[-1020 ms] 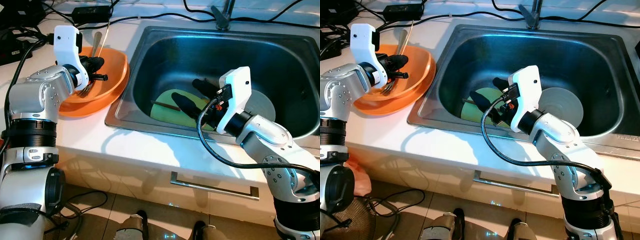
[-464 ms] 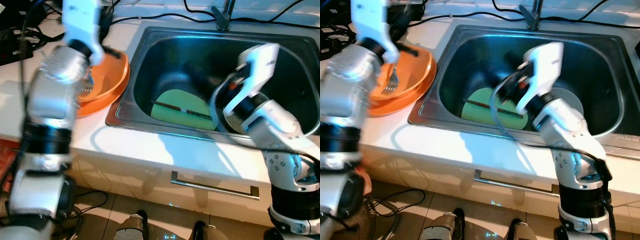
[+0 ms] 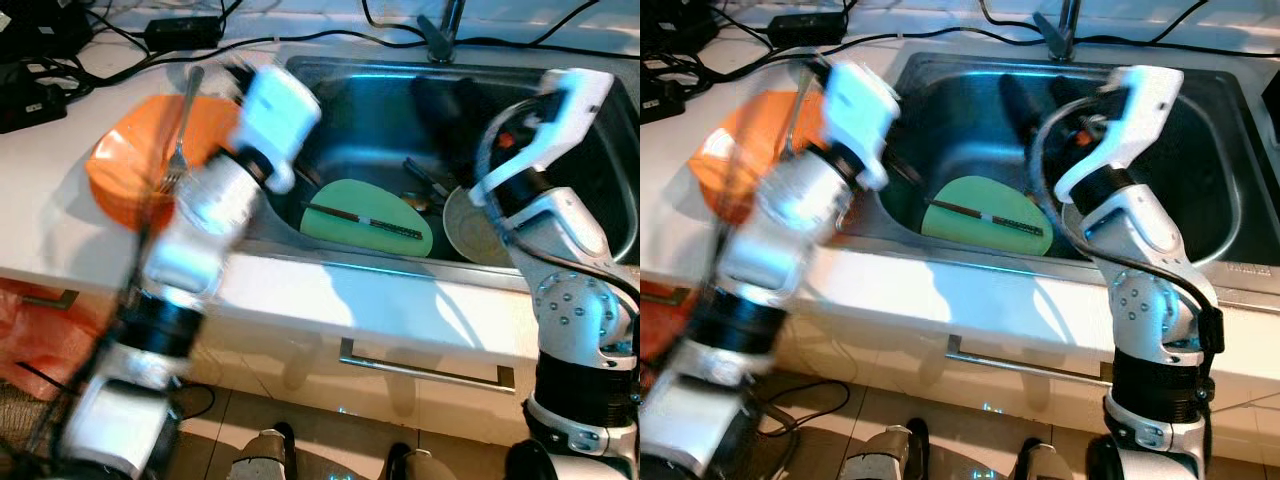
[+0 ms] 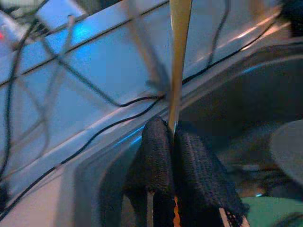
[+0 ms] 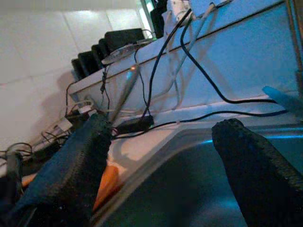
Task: Kitchen organization
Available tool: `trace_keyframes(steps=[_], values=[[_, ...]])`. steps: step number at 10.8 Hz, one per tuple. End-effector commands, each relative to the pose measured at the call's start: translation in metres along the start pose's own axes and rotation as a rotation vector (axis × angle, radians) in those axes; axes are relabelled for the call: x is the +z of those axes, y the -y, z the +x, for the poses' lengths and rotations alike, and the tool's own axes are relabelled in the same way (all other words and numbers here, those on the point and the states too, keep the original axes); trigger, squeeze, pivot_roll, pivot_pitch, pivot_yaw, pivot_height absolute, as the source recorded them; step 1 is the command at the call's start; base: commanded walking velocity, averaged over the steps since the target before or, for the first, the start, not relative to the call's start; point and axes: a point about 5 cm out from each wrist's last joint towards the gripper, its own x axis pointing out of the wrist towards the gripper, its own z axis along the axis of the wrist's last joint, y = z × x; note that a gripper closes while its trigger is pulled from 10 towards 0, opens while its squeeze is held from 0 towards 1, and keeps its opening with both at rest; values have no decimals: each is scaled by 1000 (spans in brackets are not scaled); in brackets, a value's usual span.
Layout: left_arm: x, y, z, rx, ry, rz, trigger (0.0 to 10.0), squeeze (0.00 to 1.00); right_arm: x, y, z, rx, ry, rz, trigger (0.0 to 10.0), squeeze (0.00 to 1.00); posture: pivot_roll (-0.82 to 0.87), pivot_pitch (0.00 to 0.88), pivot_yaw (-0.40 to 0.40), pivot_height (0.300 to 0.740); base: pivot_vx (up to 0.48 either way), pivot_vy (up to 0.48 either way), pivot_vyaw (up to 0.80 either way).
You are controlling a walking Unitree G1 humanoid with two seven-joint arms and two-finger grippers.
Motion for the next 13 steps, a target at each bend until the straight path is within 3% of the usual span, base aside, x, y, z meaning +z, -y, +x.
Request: trace_keyframes(steps=[1, 3, 6, 7, 8, 13], values=[[10, 8, 0, -30, 62, 38, 0, 0, 3, -6, 3, 29, 8, 26, 10000, 0, 84, 188, 90, 740, 0, 0, 0], [11, 25, -2, -74, 115, 59, 0, 0, 1, -9, 5, 31, 9, 187, 10000, 0, 86, 192, 90, 740, 0, 0, 0], [14, 39, -2, -111, 150, 59, 0, 0, -1, -12, 4, 43, -9, 216, 10000, 0, 85, 196, 94, 740, 0, 0, 0], [15, 41, -4, -116, 162, 49, 0, 0, -1, -15, 4, 54, -11, 228, 6588, 0, 84, 199, 95, 740, 0, 0, 0], [15, 42, -4, -116, 164, 51, 0, 0, -1, -15, 4, 57, -10, 233, 0, 0, 84, 199, 95, 740, 0, 0, 0], [17, 43, -3, -120, 177, 46, 0, 0, -6, -12, 2, 40, -39, 231, 0, 0, 84, 199, 94, 740, 0, 0, 0]])
